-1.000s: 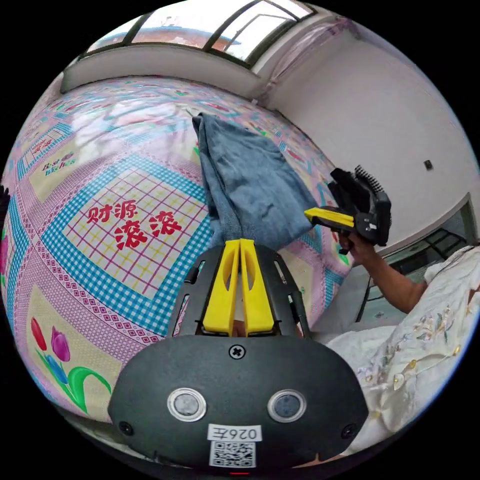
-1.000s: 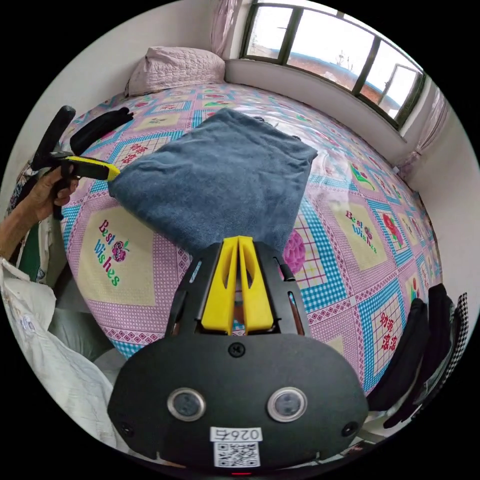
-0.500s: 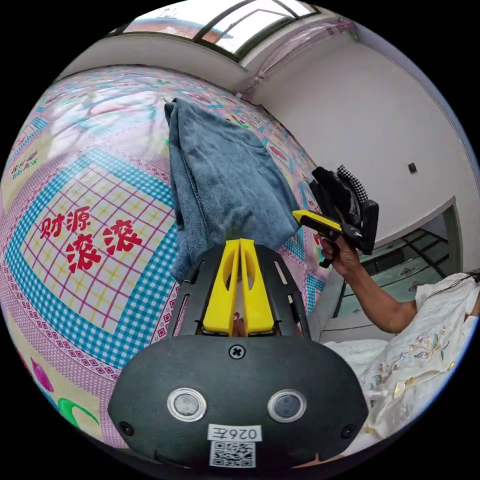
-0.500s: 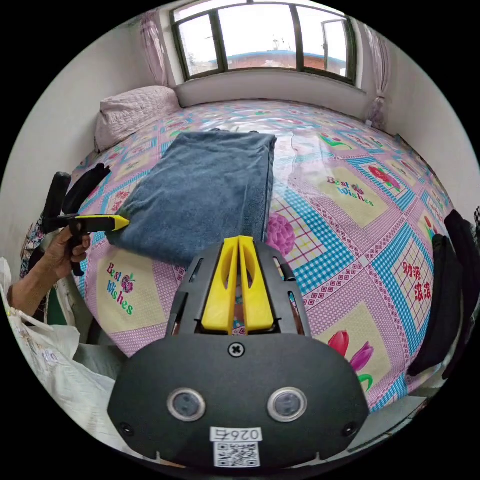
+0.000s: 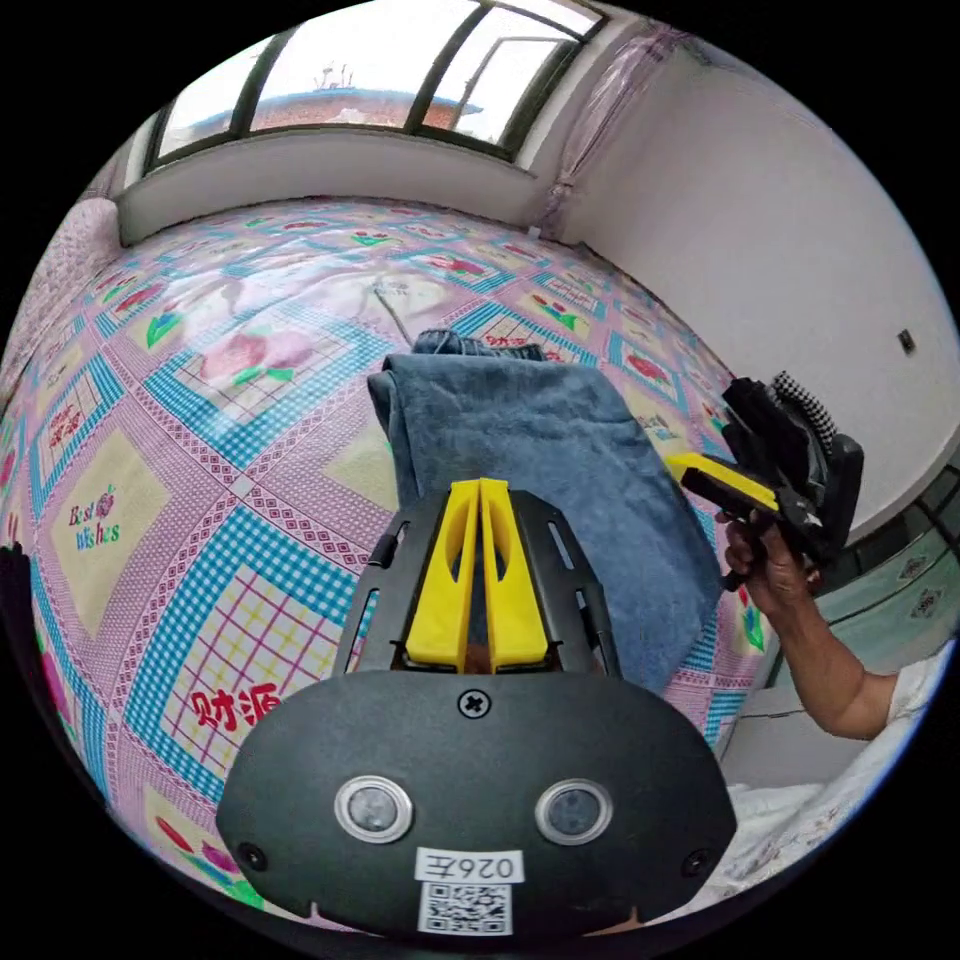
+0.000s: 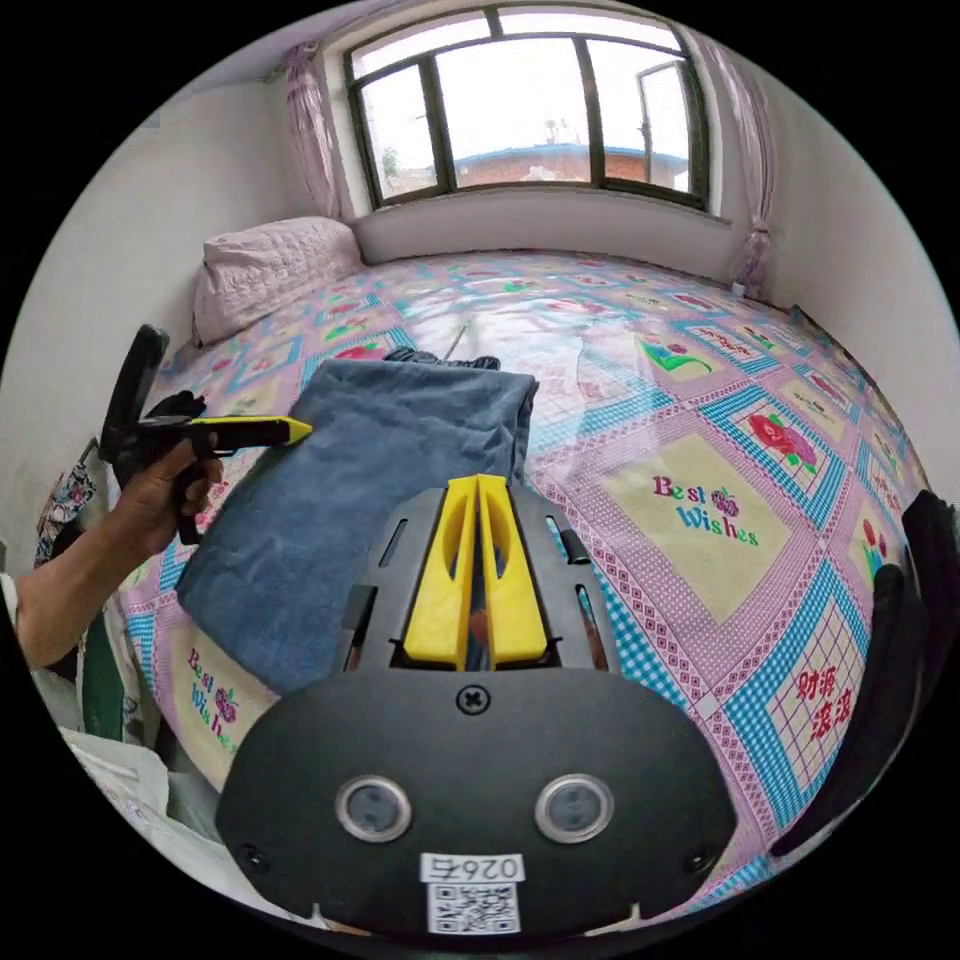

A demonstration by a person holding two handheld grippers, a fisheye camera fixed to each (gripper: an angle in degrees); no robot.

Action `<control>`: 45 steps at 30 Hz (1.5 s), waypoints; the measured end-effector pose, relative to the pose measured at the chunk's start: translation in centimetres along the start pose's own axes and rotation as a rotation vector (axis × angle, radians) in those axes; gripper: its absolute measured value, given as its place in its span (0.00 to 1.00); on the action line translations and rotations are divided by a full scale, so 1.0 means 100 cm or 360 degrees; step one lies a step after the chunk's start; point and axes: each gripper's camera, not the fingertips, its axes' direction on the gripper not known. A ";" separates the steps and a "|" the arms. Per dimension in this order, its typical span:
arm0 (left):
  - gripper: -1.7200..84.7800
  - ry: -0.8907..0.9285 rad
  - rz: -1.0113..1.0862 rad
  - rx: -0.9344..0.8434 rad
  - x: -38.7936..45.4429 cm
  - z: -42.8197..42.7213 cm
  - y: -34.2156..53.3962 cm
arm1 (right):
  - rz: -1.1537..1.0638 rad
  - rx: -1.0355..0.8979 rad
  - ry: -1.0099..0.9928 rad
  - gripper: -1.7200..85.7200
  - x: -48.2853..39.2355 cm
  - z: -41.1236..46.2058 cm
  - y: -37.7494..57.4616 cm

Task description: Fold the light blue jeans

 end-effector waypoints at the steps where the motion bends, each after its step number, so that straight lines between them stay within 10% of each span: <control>1: 0.01 0.0101 -0.0107 0.0026 -0.009 0.000 0.000 | -0.0070 -0.0247 -0.0012 0.01 0.007 0.032 -0.012; 9: 0.01 -0.0287 0.0078 0.0157 0.024 -0.002 0.006 | -0.0005 -0.0011 -0.0187 0.01 0.058 0.023 -0.049; 18: 0.01 -0.0090 0.0191 0.0522 0.042 -0.054 -0.014 | 0.0127 0.0243 -0.0412 0.01 0.107 -0.009 -0.061; 21: 0.01 -0.0330 0.0314 0.0097 0.036 0.004 -0.052 | -0.0125 -0.0012 -0.0158 0.01 0.084 0.046 -0.087; 32: 0.02 0.0066 -0.0134 0.0388 -0.044 -0.124 0.089 | 0.0447 0.0094 -0.0655 0.08 0.184 -0.064 0.062; 45: 0.22 0.0698 -0.0193 -0.0223 -0.145 -0.058 0.051 | 0.0647 -0.0228 -0.1275 0.17 0.261 0.008 0.066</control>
